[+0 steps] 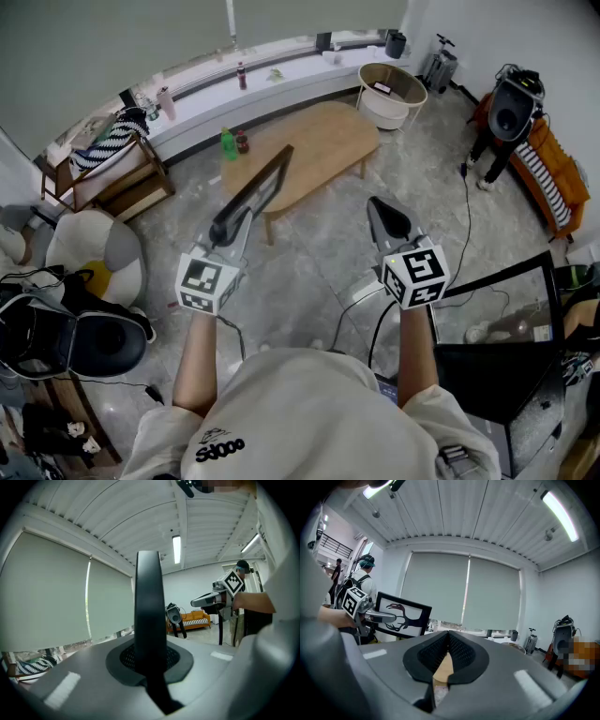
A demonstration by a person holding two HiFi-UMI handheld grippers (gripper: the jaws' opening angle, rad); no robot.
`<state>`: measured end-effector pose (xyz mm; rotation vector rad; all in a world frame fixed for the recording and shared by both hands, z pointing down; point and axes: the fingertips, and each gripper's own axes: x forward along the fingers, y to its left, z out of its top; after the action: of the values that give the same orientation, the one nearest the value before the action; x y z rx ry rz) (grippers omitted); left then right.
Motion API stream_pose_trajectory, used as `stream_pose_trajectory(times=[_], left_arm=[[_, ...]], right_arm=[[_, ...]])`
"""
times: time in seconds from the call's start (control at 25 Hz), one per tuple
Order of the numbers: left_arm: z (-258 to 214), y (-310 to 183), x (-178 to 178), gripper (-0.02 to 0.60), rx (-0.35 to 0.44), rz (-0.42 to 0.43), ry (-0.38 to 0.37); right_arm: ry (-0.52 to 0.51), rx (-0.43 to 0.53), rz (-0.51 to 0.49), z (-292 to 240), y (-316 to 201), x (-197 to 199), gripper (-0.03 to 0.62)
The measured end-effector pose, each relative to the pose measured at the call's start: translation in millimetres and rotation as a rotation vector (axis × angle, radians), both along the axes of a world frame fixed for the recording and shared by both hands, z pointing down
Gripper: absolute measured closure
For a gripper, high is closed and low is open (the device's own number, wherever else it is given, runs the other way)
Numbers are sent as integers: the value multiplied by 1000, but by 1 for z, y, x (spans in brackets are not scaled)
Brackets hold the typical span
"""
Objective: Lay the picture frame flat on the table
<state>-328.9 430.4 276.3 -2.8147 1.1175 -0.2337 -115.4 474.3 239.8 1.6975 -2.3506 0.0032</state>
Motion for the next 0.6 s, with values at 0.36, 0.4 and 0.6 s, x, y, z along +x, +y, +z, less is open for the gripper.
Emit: stream_pose_trajectory(times=[0.36, 0.4, 0.6], left_arm=[[-1, -1, 29, 561, 9, -8, -5], [0, 0, 33, 561, 9, -9, -7], [5, 0, 48, 561, 4, -26, -15]], right_arm=[[-45, 26, 22, -1, -4, 35, 591], [-59, 34, 25, -1, -5, 40, 591], [-89, 33, 12, 2, -5, 59, 591]])
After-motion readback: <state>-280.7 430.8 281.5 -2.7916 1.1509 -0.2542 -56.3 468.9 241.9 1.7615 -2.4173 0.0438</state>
